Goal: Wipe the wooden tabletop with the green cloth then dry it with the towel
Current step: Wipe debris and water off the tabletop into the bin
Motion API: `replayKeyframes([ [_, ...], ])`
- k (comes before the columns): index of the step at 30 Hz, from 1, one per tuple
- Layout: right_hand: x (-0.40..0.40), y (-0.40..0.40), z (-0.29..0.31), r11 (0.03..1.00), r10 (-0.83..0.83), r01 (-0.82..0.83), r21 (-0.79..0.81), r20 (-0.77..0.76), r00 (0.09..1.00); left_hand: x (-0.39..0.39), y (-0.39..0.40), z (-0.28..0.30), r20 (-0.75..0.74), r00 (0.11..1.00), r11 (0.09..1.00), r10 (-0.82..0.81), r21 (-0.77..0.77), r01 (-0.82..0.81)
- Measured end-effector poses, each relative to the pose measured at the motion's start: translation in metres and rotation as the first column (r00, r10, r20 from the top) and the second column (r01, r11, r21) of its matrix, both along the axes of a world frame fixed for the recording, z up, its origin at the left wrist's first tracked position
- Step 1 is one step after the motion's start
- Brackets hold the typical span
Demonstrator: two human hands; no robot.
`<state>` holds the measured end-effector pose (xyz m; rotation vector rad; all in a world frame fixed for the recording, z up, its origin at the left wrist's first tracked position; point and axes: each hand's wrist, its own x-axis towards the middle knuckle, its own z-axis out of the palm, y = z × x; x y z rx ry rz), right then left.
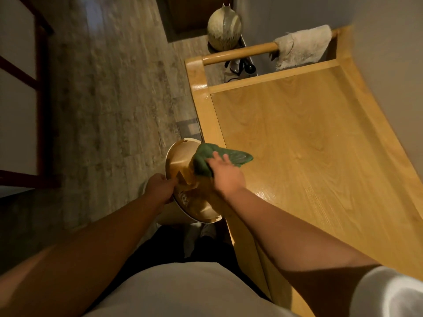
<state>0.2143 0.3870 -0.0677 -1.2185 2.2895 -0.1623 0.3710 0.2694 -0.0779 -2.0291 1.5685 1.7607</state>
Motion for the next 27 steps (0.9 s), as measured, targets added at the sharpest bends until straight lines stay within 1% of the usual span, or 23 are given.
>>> replayKeyframes([
  [3,0.021,-0.004,0.001,0.999,0.004,-0.007,0.034,0.097,0.995,0.001,0.000,0.001,0.001,1.000,1.000,0.009,-0.024,-0.009],
  [6,0.035,-0.006,0.002,0.997,-0.002,0.014,-0.074,0.161,0.987,0.003,0.000,0.002,-0.024,1.000,1.000,0.015,-0.021,-0.015],
  [7,0.039,-0.006,0.003,0.992,-0.010,0.037,-0.117,0.220,0.976,0.004,-0.001,0.002,-0.031,0.999,1.000,0.015,-0.019,-0.015],
  [8,0.042,-0.007,0.004,0.985,-0.054,0.103,-0.141,0.314,0.948,0.005,-0.001,0.002,-0.035,0.999,1.000,0.014,-0.020,-0.015],
  [9,0.044,-0.007,0.006,0.967,-0.137,0.214,-0.134,0.436,0.890,0.006,-0.002,0.002,-0.040,0.999,1.000,0.017,-0.021,-0.018],
  [10,0.044,-0.006,0.008,0.932,-0.240,0.351,-0.091,0.569,0.787,0.006,-0.003,0.002,-0.048,0.999,0.999,0.022,-0.023,-0.023],
  [11,0.043,-0.006,0.010,0.872,-0.348,0.490,-0.009,0.691,0.633,0.006,-0.004,0.001,-0.057,0.998,0.999,0.029,-0.027,-0.030],
  [12,0.040,-0.005,0.012,0.789,-0.440,0.607,0.095,0.778,0.449,0.007,-0.005,0.001,-0.064,0.997,0.999,0.034,-0.029,-0.036],
  [13,0.035,-0.003,0.016,0.701,-0.493,0.685,0.197,0.828,0.267,0.006,-0.006,0.000,-0.067,0.997,0.999,0.037,-0.032,-0.039],
  [14,0.028,-0.003,0.019,0.622,-0.499,0.735,0.270,0.860,0.106,0.006,-0.008,0.000,-0.068,0.997,0.998,0.041,-0.034,-0.043],
  [15,0.019,-0.002,0.022,0.552,-0.468,0.770,0.320,0.883,-0.032,0.006,-0.010,-0.001,-0.065,0.997,0.998,0.043,-0.037,-0.046],
  [16,0.008,-0.001,0.027,0.495,-0.421,0.795,0.351,0.897,-0.134,0.005,-0.013,-0.002,-0.060,0.997,0.998,0.044,-0.039,-0.046],
  [17,-0.006,-0.001,0.032,0.452,-0.380,0.817,0.359,0.906,-0.188,0.003,-0.016,-0.003,-0.055,0.998,0.998,0.043,-0.042,-0.045],
  [18,-0.022,-0.001,0.036,0.420,-0.354,0.837,0.351,0.913,-0.205,0.002,-0.020,-0.004,-0.054,0.998,0.998,0.043,-0.041,-0.046],
  [20,-0.055,0.001,0.046,0.395,-0.343,0.866,0.308,0.923,-0.173,-0.001,-0.027,-0.007,-0.049,0.998,0.998,0.050,-0.031,-0.051],
  [23,-0.104,0.006,0.058,0.380,-0.350,0.898,0.220,0.933,-0.081,-0.004,-0.040,-0.012,-0.026,0.999,0.999,0.047,-0.025,-0.047],
  [25,-0.135,0.010,0.065,0.330,-0.351,0.931,0.153,0.936,-0.030,-0.006,-0.051,-0.013,-0.025,0.998,0.998,0.061,0.001,-0.061],
  [26,-0.150,0.010,0.067,0.308,-0.361,0.945,0.111,0.933,0.008,-0.007,-0.060,-0.014,-0.023,0.998,0.998,0.065,0.023,-0.064],
  [27,-0.164,0.009,0.069,0.305,-0.394,0.951,0.056,0.916,0.072,-0.007,-0.068,-0.016,-0.015,0.998,0.997,0.062,0.042,-0.061],
])
